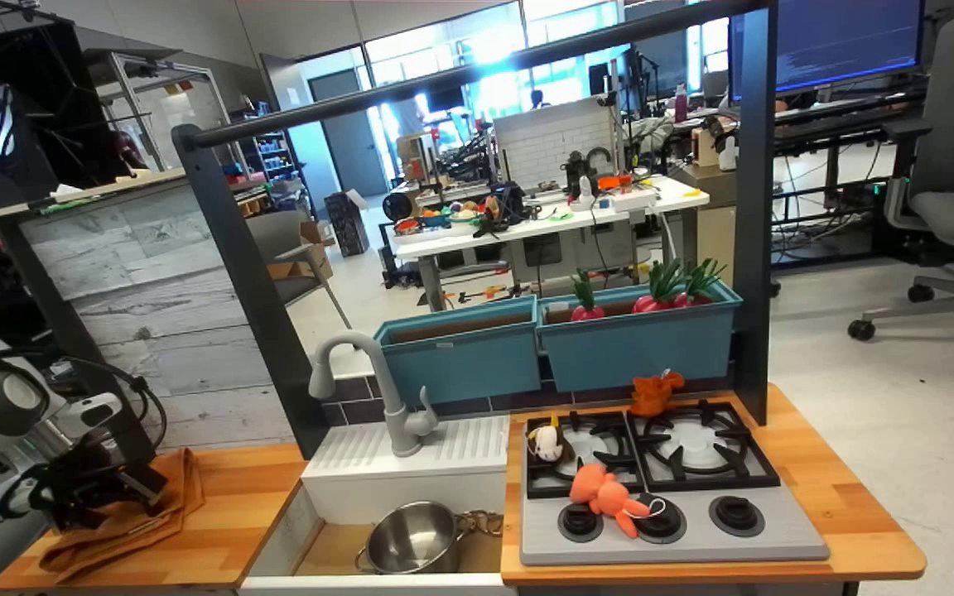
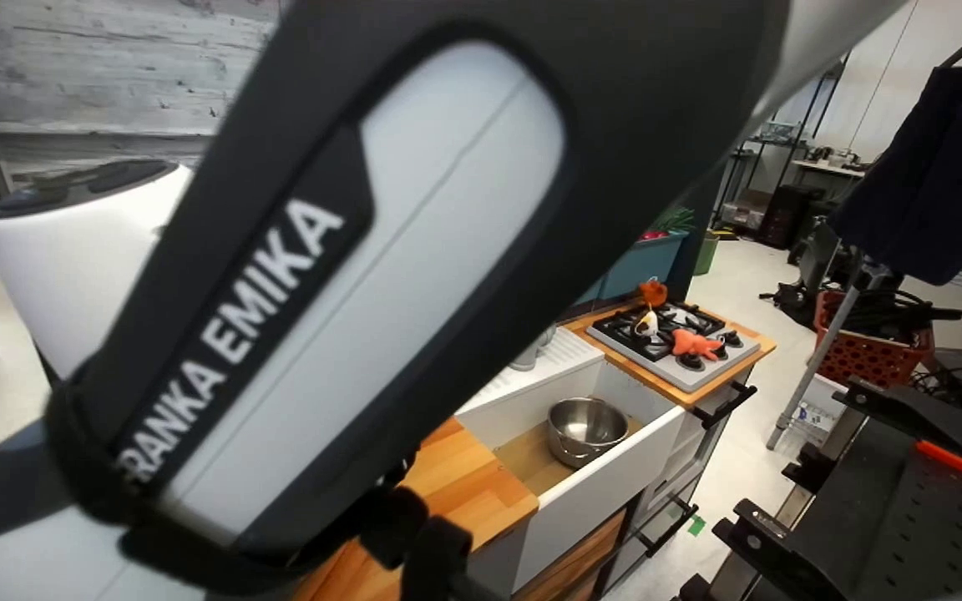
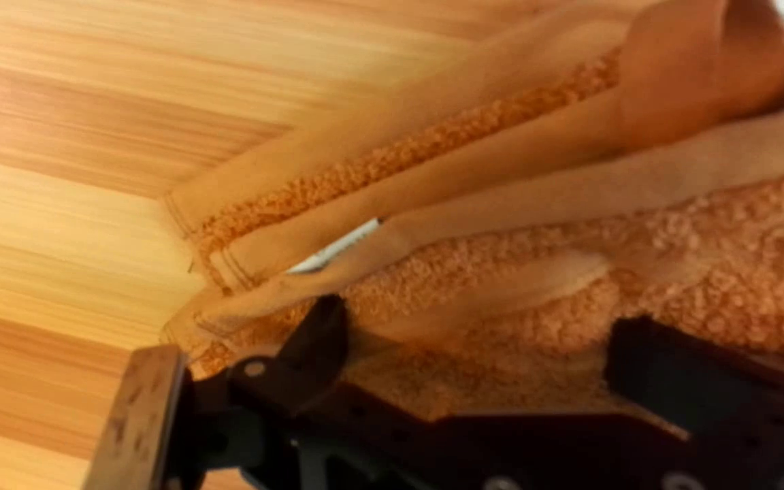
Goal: Remove all the toys from the pot and put them on the stove, then take the towel and clean the base top on the left
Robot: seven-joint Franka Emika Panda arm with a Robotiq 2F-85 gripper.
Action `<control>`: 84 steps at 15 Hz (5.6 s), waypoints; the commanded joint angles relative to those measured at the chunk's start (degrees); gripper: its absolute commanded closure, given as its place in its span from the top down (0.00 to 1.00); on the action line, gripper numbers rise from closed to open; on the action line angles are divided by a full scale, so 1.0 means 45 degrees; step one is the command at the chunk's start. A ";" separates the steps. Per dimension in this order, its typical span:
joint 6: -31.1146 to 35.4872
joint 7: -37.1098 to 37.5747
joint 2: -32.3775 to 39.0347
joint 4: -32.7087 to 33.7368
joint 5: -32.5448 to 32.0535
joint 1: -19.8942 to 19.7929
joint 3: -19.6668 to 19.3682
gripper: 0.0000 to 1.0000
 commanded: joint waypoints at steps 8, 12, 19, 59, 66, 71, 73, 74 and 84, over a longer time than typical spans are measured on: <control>-0.0123 0.0862 0.1419 0.1624 0.1455 -0.2600 -0.0491 1.00; 0.0363 0.0126 0.1244 0.1162 0.1179 -0.2240 0.0296 1.00; 0.0586 -0.0186 0.1431 0.1674 0.1292 -0.1119 0.1267 1.00; 0.1624 -0.1487 0.0563 -0.0279 0.1157 -0.2011 0.2365 1.00; 0.1379 -0.0254 0.0495 -0.0189 0.1345 -0.2567 0.0980 1.00; 0.1237 -0.0164 0.0414 -0.0384 0.1221 -0.3137 0.0256 1.00; 0.1302 -0.0516 0.0242 -0.0717 0.1221 -0.3157 0.0626 1.00; 0.1327 -0.0757 0.0113 -0.0970 0.1229 -0.3094 0.0909 1.00; -0.0716 -0.0181 -0.2211 -0.4093 0.1088 -0.1269 0.0802 1.00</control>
